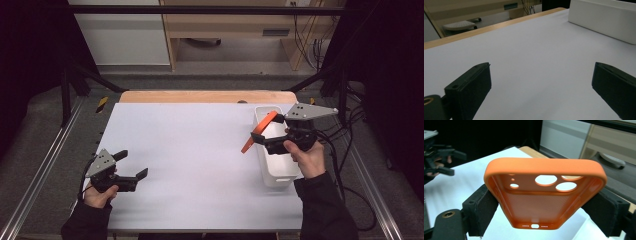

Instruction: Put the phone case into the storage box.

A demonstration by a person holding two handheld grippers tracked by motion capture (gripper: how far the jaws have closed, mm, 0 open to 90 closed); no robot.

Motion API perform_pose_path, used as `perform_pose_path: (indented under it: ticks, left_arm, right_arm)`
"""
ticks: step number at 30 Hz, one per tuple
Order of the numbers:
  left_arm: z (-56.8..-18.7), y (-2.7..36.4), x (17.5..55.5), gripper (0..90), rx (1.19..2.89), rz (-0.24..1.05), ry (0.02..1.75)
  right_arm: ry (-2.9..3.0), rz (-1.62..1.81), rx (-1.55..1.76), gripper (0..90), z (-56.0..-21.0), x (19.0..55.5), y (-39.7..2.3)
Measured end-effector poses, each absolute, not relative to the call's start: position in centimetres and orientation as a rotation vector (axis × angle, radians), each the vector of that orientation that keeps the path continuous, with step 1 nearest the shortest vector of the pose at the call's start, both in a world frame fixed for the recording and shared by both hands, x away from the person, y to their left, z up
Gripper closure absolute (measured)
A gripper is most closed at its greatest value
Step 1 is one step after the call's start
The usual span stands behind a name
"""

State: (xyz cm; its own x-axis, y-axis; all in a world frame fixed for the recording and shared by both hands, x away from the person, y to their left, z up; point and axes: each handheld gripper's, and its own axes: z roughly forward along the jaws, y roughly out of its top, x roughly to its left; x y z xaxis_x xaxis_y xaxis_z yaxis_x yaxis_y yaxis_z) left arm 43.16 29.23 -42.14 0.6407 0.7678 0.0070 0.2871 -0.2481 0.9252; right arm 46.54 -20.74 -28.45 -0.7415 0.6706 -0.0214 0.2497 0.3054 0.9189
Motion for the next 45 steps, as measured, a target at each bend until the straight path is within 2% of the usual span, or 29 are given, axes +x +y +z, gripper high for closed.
perform_pose_path:
  ticks: [45]
  left_arm:
    - [-43.4, 29.9, 43.9, 2.0, 1.834, 0.554, 0.864]
  right_arm:
    - [1.882, 1.212, 1.209, 16.2, -26.9, 52.1, -22.3]
